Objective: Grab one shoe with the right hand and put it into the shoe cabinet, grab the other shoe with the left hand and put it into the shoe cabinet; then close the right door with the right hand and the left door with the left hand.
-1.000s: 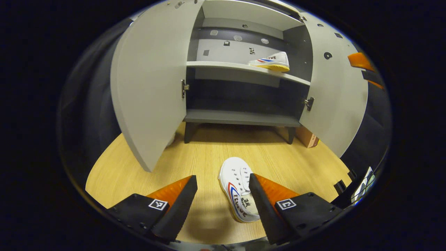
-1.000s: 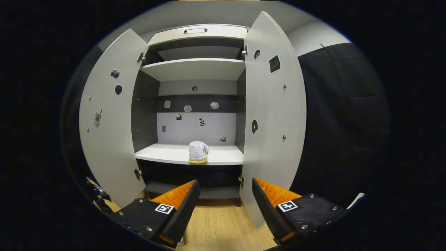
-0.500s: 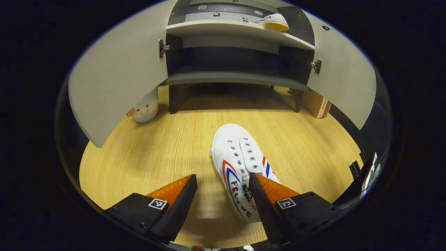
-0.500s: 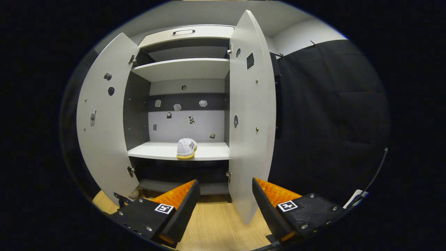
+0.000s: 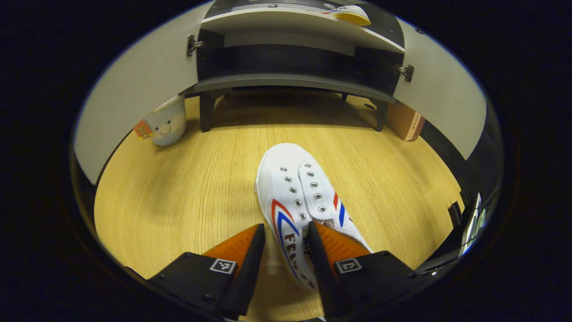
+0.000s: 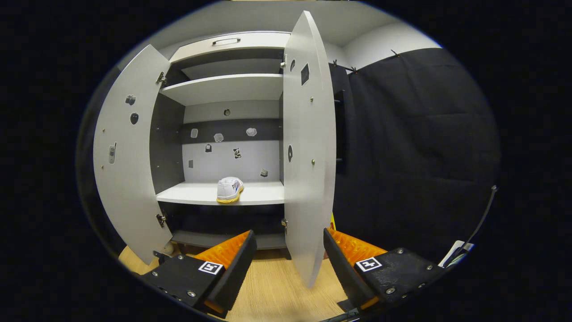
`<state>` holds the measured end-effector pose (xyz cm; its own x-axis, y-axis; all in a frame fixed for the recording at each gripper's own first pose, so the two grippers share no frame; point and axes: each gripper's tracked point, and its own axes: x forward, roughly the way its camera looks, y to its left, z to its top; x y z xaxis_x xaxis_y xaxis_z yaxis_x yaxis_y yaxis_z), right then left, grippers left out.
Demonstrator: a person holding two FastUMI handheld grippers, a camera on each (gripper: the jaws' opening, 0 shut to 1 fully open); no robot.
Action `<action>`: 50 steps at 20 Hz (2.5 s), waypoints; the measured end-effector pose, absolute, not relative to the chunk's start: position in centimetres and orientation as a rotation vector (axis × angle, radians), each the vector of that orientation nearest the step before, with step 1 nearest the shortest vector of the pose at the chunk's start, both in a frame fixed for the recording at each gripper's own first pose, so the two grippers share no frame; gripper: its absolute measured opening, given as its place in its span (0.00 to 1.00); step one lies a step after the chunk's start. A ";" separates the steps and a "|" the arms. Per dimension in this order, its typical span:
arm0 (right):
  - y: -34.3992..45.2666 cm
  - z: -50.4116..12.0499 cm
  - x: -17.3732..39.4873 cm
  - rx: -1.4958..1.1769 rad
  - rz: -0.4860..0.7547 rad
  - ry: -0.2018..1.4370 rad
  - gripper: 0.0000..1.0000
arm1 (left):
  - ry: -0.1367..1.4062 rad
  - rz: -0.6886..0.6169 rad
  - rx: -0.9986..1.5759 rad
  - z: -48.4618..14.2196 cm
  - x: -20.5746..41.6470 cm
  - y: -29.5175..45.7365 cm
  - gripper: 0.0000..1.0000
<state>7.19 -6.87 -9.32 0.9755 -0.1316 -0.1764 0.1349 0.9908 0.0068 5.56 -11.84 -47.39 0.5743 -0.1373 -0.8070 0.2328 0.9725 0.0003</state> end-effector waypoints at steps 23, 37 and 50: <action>-4.0 -9.8 7.9 -0.029 -0.003 0.119 0.93 | 0.818 -0.204 -0.007 -31.9 11.1 -12.1 0.07; -3.3 -8.3 9.6 -0.023 0.016 0.077 0.93 | 0.567 -0.145 -0.054 -14.4 23.7 -11.7 0.06; -3.1 -8.1 12.3 -0.019 -0.004 0.118 0.93 | 0.591 -0.114 -0.014 -15.3 39.6 -13.1 0.06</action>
